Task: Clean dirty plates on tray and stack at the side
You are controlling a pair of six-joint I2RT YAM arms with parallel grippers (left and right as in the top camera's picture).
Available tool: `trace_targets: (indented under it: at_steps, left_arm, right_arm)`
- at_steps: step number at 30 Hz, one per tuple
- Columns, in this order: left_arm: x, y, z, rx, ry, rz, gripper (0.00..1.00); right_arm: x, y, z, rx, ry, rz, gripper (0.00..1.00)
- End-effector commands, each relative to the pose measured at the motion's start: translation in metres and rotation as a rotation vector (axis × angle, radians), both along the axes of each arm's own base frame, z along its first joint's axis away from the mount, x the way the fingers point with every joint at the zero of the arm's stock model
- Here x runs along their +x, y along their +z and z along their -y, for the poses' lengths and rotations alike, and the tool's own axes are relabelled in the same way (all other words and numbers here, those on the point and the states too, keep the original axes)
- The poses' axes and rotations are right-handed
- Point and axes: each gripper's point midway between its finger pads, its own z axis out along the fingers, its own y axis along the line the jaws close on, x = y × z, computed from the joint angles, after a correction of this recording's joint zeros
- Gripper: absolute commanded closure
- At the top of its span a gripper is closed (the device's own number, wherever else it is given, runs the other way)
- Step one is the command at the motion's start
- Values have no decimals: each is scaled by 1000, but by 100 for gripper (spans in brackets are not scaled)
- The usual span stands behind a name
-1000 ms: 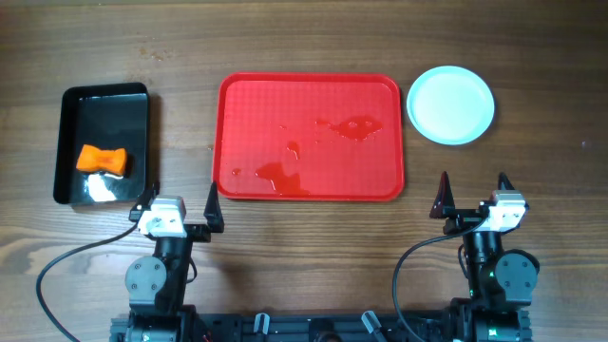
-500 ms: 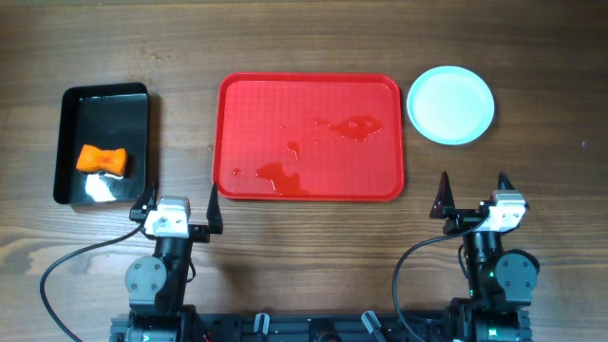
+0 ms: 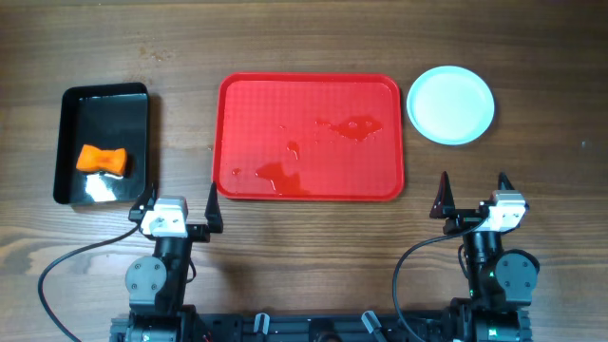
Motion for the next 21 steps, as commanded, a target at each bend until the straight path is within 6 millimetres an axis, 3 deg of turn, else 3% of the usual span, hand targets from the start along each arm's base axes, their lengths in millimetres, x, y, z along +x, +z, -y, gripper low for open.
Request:
trace_targets:
  at_steps: [1, 21]
  left_arm:
    - [0, -1, -5, -42, 28, 2, 0]
    - [0, 0, -5, -54, 28, 5, 0]
  right_arm:
    - [0, -1, 1, 14, -6, 8, 0]
    - [0, -1, 1, 14, -6, 8, 0]
